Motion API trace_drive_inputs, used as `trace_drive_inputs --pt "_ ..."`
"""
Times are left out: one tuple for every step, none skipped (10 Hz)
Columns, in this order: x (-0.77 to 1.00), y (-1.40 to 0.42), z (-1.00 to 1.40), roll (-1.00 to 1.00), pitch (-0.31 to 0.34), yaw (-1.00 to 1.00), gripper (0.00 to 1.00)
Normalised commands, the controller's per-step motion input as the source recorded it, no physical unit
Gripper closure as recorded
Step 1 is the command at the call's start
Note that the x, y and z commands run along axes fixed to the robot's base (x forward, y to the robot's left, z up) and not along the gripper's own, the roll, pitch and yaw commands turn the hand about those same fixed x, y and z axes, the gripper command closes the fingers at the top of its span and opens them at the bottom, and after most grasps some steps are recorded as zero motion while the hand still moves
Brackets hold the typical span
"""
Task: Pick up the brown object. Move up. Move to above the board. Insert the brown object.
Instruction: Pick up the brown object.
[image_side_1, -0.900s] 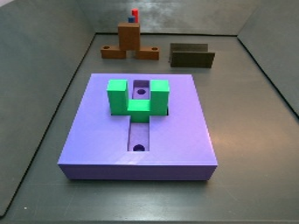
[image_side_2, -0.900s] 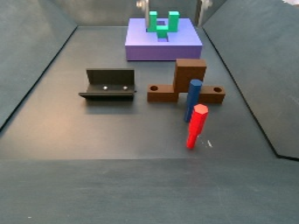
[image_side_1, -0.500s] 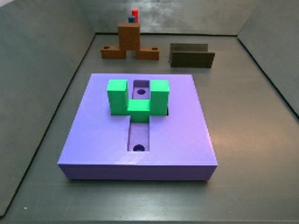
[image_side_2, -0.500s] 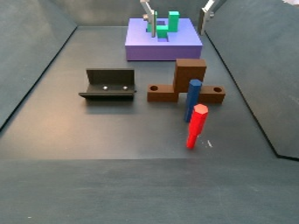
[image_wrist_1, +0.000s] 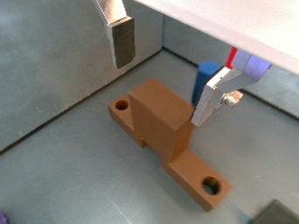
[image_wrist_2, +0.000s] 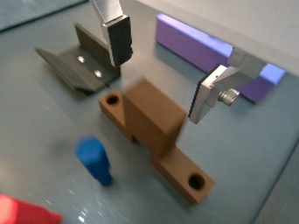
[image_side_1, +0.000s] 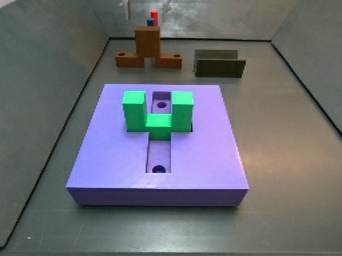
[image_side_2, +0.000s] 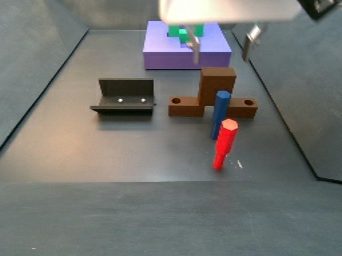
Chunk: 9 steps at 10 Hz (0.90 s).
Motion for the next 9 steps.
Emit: trace_drive_inputs --pt "0.00 0.00 -0.12 -0.15 -0.060 0.00 0.00" --pt "0.09 0.00 0.00 -0.09 -0.004 0.00 0.00" --pt "0.19 0.01 -0.01 -0.06 0.000 0.00 0.00" --pt "0.14 0.02 -0.04 -0.07 0.000 0.00 0.00" --pt "0.01 0.00 -0.11 -0.07 0.000 -0.01 0.00" --pt "0.00 0.00 -0.27 -0.05 -0.004 -0.05 0.00" --pt "0.00 0.00 -0.33 -0.05 -0.011 -0.06 0.00" --pt "0.00 0.00 -0.40 -0.03 -0.011 -0.06 0.00" --pt "0.00 0.00 -0.41 0.00 0.000 -0.04 0.00"
